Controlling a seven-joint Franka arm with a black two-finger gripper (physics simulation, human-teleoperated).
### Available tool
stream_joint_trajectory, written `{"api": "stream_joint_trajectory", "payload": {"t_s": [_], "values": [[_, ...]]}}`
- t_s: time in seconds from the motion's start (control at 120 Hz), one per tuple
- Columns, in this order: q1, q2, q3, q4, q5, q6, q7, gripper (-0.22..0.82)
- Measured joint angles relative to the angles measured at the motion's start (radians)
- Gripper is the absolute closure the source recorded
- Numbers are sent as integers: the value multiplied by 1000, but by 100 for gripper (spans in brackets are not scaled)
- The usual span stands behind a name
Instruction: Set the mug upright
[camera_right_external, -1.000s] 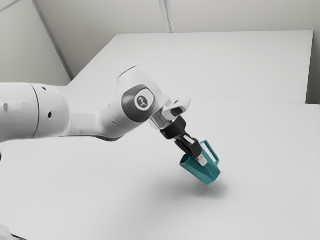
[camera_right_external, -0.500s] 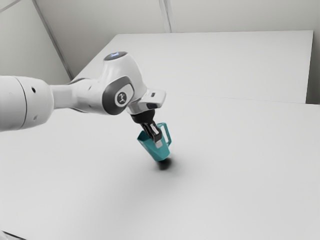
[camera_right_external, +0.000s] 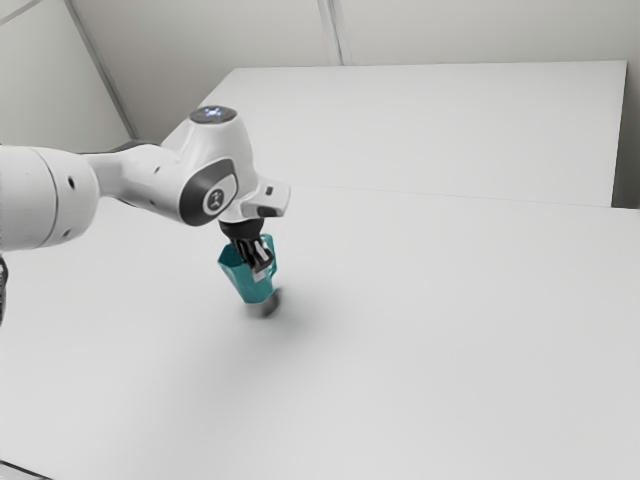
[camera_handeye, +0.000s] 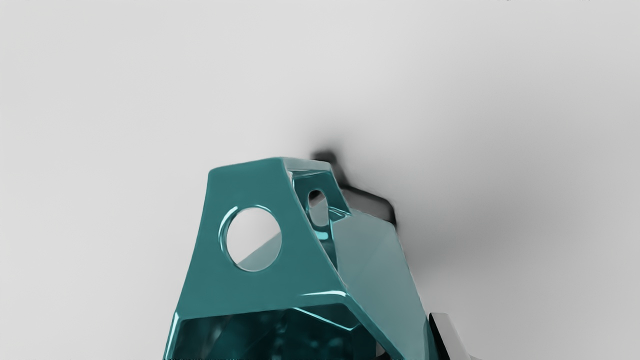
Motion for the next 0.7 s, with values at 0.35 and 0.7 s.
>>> {"api": "stream_joint_trajectory", "payload": {"t_s": [0.35, 0.7], "values": [[8, 50, 0, 10, 7, 6, -34, 78], [16, 67, 0, 12, -8, 8, -49, 66]]}}
